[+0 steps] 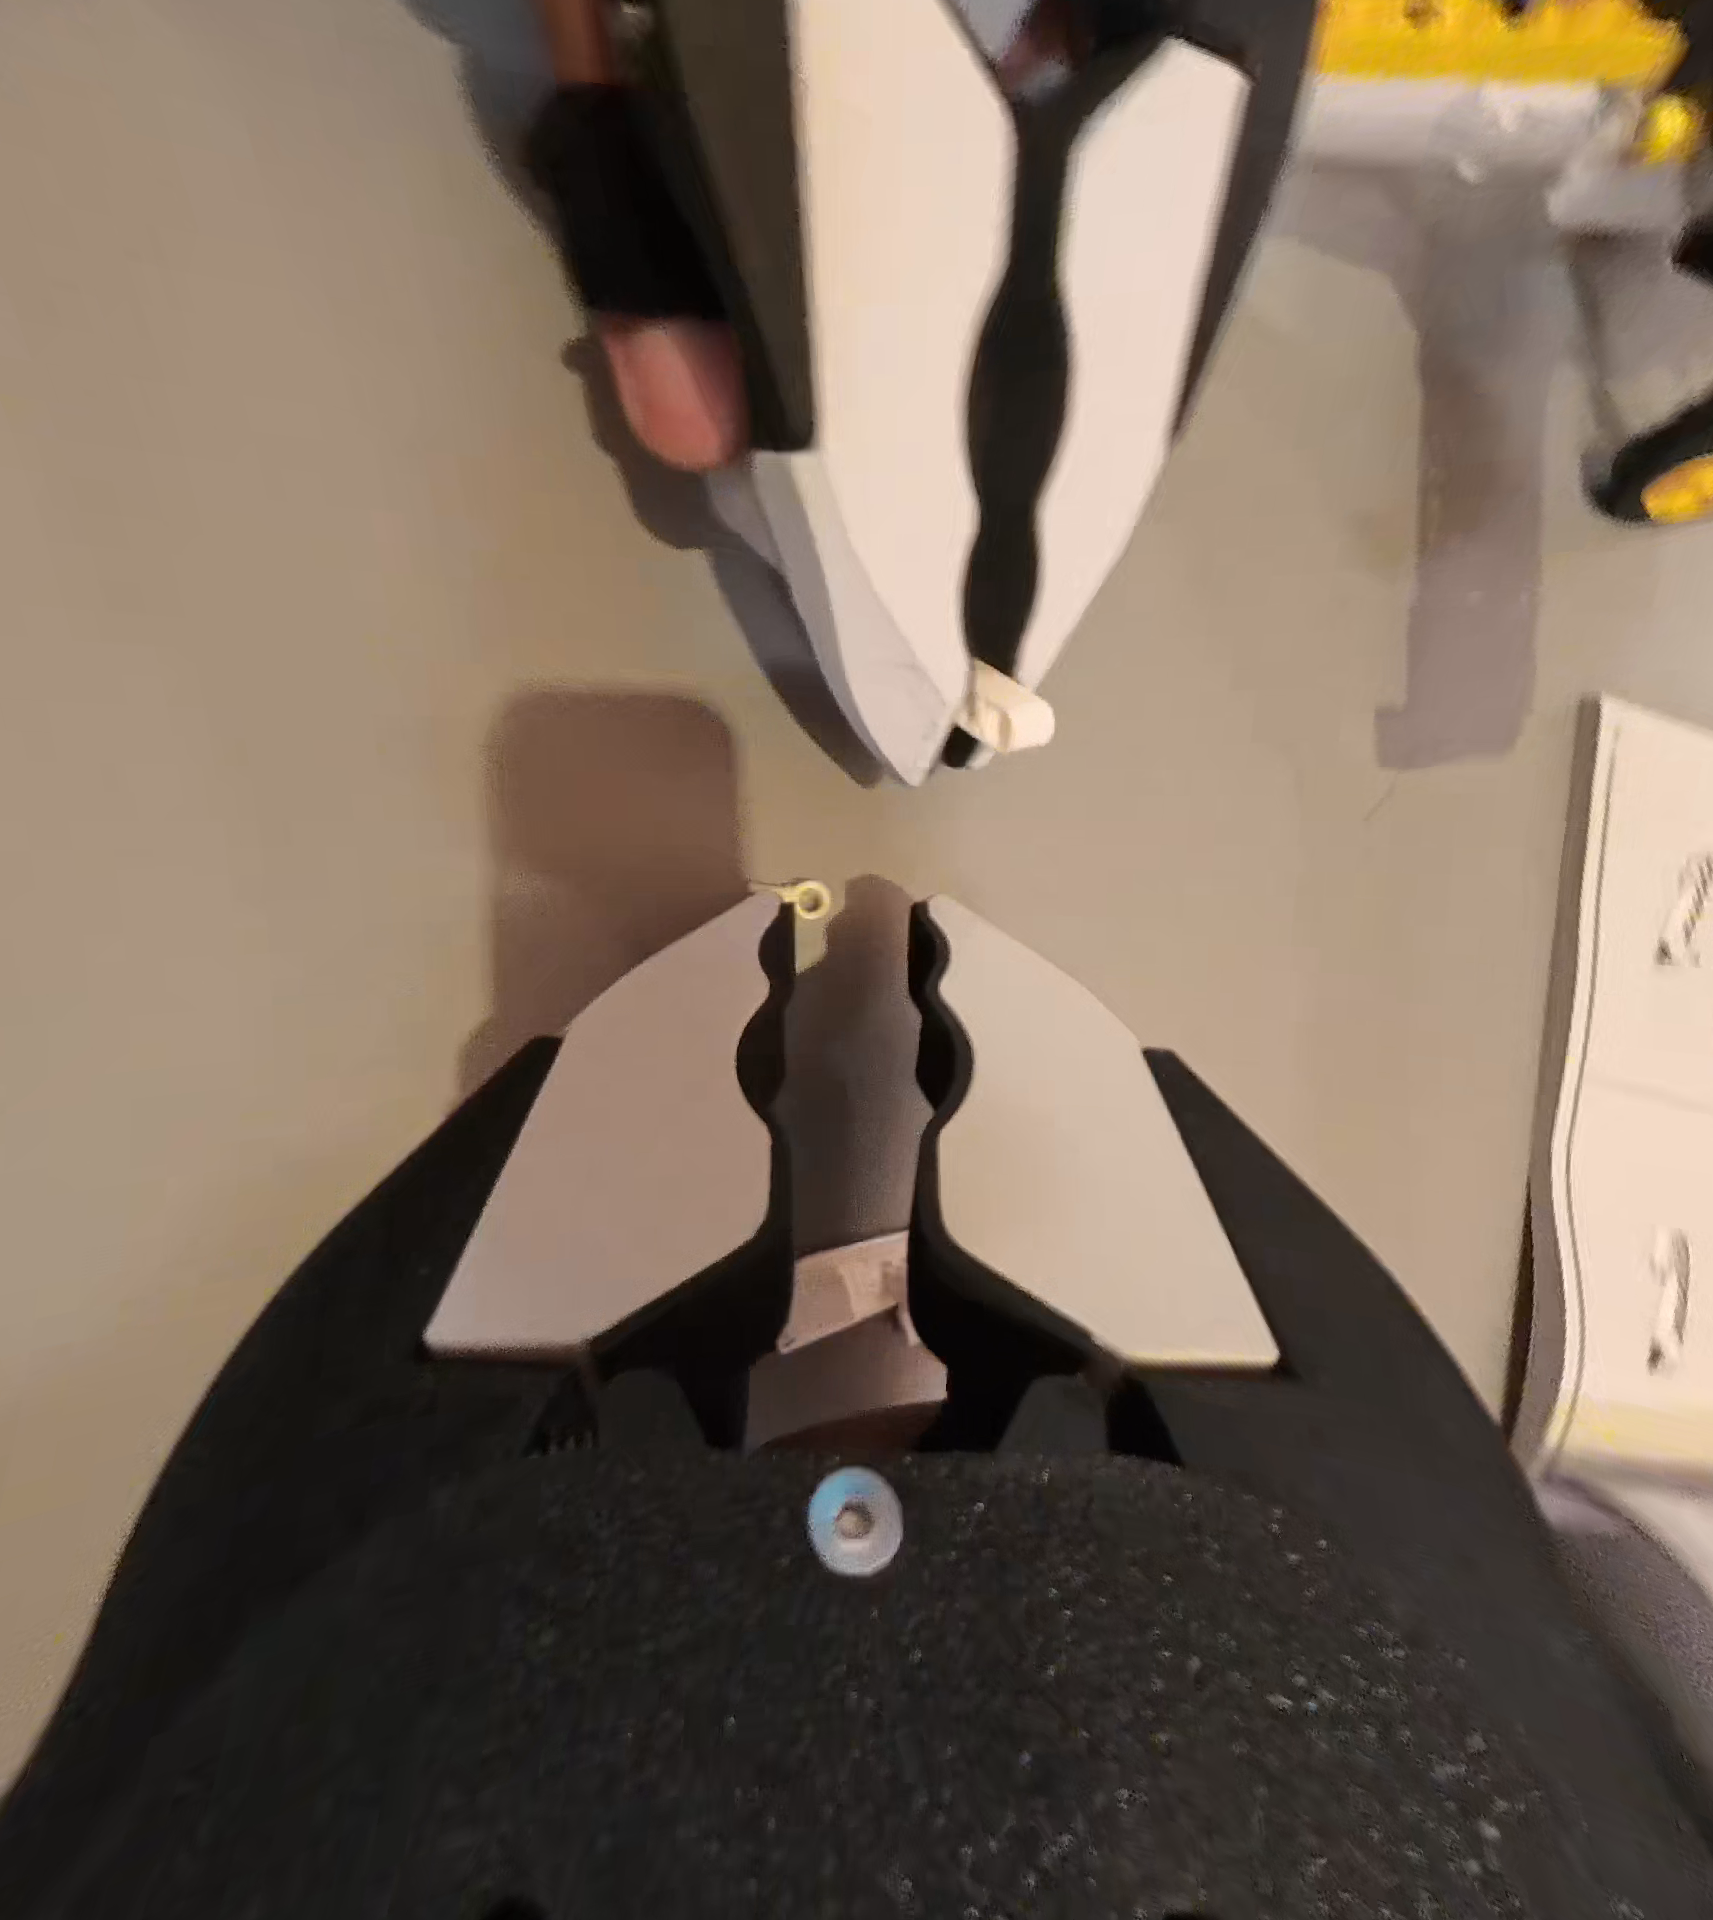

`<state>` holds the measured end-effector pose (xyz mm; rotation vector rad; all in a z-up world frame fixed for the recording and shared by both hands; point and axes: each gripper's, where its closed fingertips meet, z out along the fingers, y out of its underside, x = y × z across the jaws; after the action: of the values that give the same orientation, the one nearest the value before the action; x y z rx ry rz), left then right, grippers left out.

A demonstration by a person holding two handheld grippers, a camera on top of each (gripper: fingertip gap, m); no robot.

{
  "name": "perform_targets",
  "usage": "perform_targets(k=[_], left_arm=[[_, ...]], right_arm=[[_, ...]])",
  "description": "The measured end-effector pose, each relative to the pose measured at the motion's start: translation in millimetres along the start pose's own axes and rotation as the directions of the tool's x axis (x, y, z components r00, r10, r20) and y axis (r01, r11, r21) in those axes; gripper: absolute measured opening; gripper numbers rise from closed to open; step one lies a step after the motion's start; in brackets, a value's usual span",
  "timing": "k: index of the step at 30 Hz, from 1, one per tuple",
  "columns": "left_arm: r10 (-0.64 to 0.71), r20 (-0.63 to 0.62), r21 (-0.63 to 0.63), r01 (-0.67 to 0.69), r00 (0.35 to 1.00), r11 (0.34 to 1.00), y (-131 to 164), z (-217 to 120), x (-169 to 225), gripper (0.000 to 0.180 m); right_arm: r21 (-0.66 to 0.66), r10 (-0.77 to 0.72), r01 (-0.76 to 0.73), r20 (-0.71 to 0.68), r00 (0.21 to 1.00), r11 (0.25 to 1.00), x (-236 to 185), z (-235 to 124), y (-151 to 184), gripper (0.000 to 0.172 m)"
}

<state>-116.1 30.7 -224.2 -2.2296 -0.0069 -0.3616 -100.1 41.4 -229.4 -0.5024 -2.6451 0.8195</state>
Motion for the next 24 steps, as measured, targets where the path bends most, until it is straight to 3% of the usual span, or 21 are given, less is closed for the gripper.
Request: perform_targets(k=[4,9,13,18,24], left_arm=[[0.005,-0.001,-0.006,-0.005,1.0,1.0,1.4,0.2,-0.5,0.008],[-0.002,-0.026,-0.02,0.002,1.0,1.0,4.7,1.2,-0.2,0.008],[-0.015,-0.058,-0.024,0.014,0.998,1.0,5.2,0.8,1.6,0.008],[0.012,-0.071,-0.041,-0.015,0.997,0.999,7.4,1.1,4.5,0.008],[0.178,0.013,-0.088,-0.176,0.984,0.98,11.1,7.5,3.1,0.008]], right_arm=[[0.082,-0.147,0.136,0.158,0.976,0.987,-10.4,3.8,-3.1,0.019],[0.166,-0.171,0.131,0.252,0.952,0.977,-5.8,9.1,-2.7,0.019],[0.157,-0.155,0.111,0.304,0.94,0.981,-13.0,17.0,2.6,0.013],[0.114,-0.092,0.071,0.184,0.979,0.991,-6.3,18.4,3.7,0.007],[0.058,0.093,-0.094,0.008,0.996,0.994,4.0,13.5,7.0,0.007]])
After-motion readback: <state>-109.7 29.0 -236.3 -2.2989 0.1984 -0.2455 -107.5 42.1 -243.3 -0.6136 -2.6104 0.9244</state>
